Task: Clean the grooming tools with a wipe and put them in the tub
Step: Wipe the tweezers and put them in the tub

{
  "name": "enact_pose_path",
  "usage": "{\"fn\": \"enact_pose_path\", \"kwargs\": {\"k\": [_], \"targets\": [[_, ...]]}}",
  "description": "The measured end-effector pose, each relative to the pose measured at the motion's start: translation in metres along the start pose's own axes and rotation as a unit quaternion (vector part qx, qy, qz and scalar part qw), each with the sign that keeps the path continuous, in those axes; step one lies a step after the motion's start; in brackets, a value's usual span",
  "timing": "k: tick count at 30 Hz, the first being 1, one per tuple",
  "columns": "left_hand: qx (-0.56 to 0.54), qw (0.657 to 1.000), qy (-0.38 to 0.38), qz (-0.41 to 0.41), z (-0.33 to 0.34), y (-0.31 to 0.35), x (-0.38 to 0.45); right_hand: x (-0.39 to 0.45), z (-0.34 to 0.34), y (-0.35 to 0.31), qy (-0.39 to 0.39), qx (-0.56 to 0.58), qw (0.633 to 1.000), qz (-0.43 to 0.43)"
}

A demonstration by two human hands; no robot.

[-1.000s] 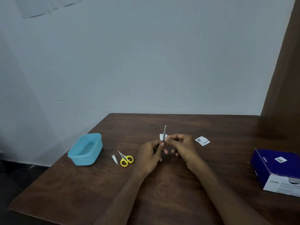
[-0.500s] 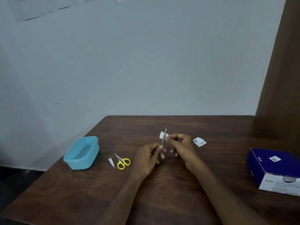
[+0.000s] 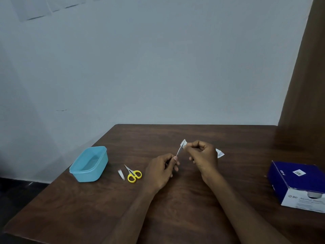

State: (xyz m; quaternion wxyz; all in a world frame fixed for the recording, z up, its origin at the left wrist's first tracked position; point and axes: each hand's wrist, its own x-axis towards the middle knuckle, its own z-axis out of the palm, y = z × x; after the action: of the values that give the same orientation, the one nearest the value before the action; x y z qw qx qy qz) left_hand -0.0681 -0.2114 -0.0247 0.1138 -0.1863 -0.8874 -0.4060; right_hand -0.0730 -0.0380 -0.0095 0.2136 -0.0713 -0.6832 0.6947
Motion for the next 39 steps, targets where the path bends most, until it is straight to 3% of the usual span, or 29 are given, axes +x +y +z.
{"fn": "enact_pose_path", "kwargs": {"k": [11, 19, 29, 39], "targets": [[0.057, 0.998, -0.002, -0.015, -0.001, 0.001, 0.001, 0.001, -0.001, -0.005, -0.044, 0.056, 0.997, 0.015], [0.027, 0.999, -0.001, -0.02, -0.001, 0.002, 0.0, 0.006, -0.001, -0.003, 0.026, 0.162, 0.985, 0.048], [-0.063, 0.998, 0.022, -0.013, 0.001, -0.006, 0.003, -0.006, 0.012, 0.009, -0.105, -0.018, 0.994, -0.001], [-0.039, 0.999, -0.006, 0.015, -0.001, -0.003, -0.001, 0.007, -0.001, 0.008, 0.017, 0.09, 0.994, 0.051]]}}
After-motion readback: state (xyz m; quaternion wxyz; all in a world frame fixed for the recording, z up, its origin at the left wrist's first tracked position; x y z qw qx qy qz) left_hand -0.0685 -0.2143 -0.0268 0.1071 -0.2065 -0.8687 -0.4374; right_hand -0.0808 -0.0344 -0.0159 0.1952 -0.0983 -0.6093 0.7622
